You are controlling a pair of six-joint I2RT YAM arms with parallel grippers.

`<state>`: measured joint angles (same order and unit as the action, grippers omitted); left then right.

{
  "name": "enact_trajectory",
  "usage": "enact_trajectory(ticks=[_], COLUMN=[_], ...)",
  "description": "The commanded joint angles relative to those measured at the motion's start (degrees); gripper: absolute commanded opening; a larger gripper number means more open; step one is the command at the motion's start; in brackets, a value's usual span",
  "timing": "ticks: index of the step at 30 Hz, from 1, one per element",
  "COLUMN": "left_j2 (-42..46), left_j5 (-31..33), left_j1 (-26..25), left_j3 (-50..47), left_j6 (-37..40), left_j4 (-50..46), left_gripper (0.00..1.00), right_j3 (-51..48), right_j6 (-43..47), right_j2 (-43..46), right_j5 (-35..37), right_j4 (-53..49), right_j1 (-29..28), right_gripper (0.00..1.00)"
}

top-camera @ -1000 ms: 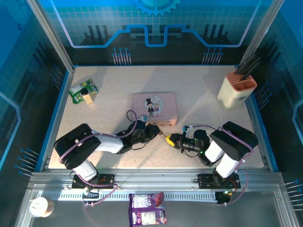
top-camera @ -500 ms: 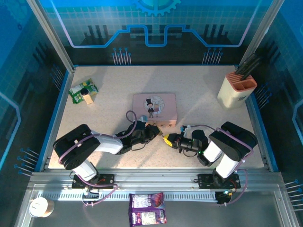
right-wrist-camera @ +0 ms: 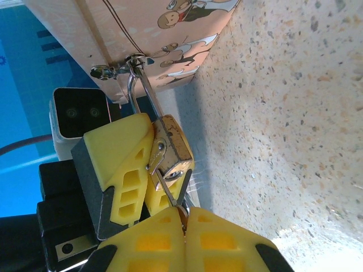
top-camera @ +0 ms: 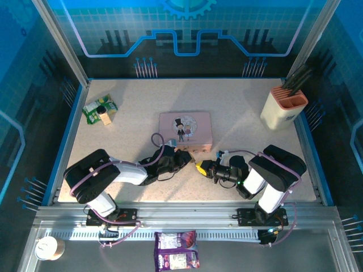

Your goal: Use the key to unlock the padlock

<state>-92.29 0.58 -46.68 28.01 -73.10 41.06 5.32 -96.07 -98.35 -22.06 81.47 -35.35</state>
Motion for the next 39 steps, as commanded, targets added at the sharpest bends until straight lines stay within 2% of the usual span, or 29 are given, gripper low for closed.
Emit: enact_trajectory(ticks=[1, 39], left_j2=[2.76, 2.24], left_j5=[-1.00, -0.45], left_j1=[-0.80, -0.73], left_j3=[0.20, 0.20], left_j6=[-0.73, -0.60], left_j4=[6.40, 6.73], left_gripper=[0.11, 0.12], right_j3=[-0.54, -2.60], right_j6=[-0.61, -1.71], right_j2=[-0.94, 1.33], right_j5=[1.27, 4.99], right_j4=[0.18, 0.18], right_j1=[-0.58, -4.50], right_gripper=[0.00, 0.00])
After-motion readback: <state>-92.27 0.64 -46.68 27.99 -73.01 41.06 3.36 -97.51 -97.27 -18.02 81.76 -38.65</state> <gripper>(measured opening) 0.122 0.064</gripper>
